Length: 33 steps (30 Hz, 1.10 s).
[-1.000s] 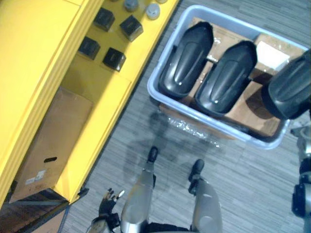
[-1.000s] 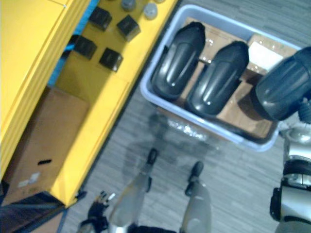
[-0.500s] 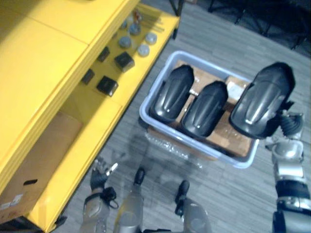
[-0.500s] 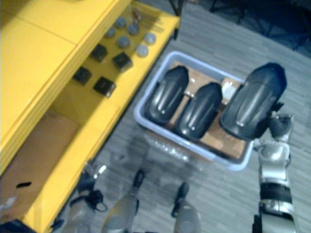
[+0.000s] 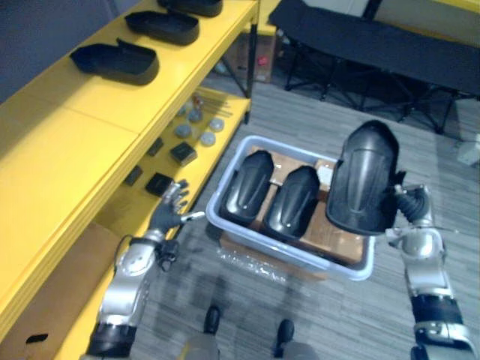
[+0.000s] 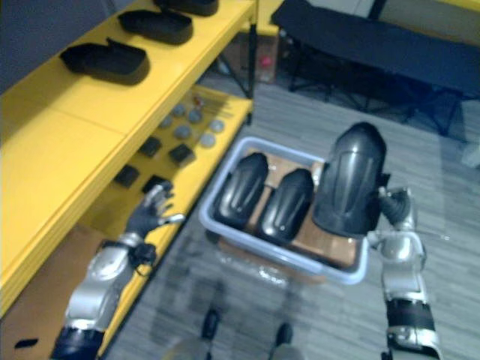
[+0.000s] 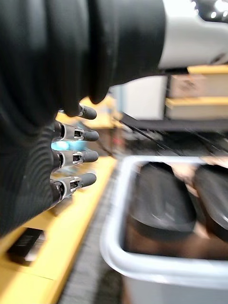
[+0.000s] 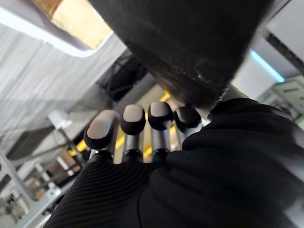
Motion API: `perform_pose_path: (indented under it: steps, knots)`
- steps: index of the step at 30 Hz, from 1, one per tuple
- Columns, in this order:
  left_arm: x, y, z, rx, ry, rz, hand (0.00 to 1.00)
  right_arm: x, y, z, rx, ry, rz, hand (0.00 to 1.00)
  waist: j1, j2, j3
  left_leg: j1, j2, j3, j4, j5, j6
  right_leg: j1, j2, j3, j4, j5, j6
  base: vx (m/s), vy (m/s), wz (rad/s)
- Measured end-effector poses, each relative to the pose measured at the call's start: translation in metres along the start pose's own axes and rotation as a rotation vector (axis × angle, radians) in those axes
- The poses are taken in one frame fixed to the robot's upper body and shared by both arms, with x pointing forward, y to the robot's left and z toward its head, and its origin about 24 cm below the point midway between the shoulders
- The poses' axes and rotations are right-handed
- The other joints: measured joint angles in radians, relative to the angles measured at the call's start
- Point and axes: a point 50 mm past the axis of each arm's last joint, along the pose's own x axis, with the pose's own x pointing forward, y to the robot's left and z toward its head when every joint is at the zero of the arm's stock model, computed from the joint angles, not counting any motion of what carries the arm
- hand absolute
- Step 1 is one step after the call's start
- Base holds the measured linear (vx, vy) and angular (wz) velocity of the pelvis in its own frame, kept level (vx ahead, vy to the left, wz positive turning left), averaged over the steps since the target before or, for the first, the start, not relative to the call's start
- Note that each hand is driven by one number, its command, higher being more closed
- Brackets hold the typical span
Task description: Walk over and take plastic housings, then place them on the shelf
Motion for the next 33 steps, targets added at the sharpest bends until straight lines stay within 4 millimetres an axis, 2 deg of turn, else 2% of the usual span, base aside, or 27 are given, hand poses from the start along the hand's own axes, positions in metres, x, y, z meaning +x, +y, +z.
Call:
perform_pose_path:
  steps: [6,11,18,29,33]
  knots:
    - [0.018,-0.014,-0.012,-0.075,0.154,-0.104,0.0,0.0,0.008,0.012,-0.015,-0.083,0.031,1.0,-0.038,0.001,-0.005,0.001,0.006,0.014,0.0,0.0,0.0,-0.003,0.008,0.016,-0.014,0.014,-0.006,-0.01,-0.004,-0.09]
    - [0.023,-0.027,-0.031,-0.077,0.27,-0.142,0.0,0.003,0.014,0.029,-0.005,-0.164,0.049,1.0,-0.044,0.004,-0.028,0.002,0.008,0.031,0.0,0.001,-0.001,-0.002,0.013,0.033,-0.038,0.033,-0.008,-0.01,0.0,-0.1]
    - [0.026,-0.063,-0.063,-0.171,0.422,-0.2,0.0,-0.002,0.029,0.047,-0.02,-0.285,0.096,1.0,-0.045,0.009,-0.051,0.005,0.008,0.029,-0.001,0.002,-0.001,0.002,0.015,0.036,-0.04,0.036,-0.008,0.0,0.0,-0.01]
    - [0.029,-0.086,-0.073,-0.188,0.411,-0.209,0.0,-0.013,0.053,0.056,-0.01,-0.367,0.186,1.0,-0.049,0.011,-0.065,0.018,0.006,0.008,-0.007,0.011,-0.006,0.018,0.017,0.016,-0.039,0.035,-0.009,-0.01,-0.002,0.04]
    - [0.029,-0.089,-0.075,-0.224,0.402,-0.177,0.0,-0.022,0.077,0.052,0.021,-0.344,0.258,1.0,-0.049,0.01,-0.065,0.019,0.002,0.007,-0.007,0.019,-0.006,0.021,0.017,0.014,-0.045,0.037,-0.009,0.0,0.0,0.0]
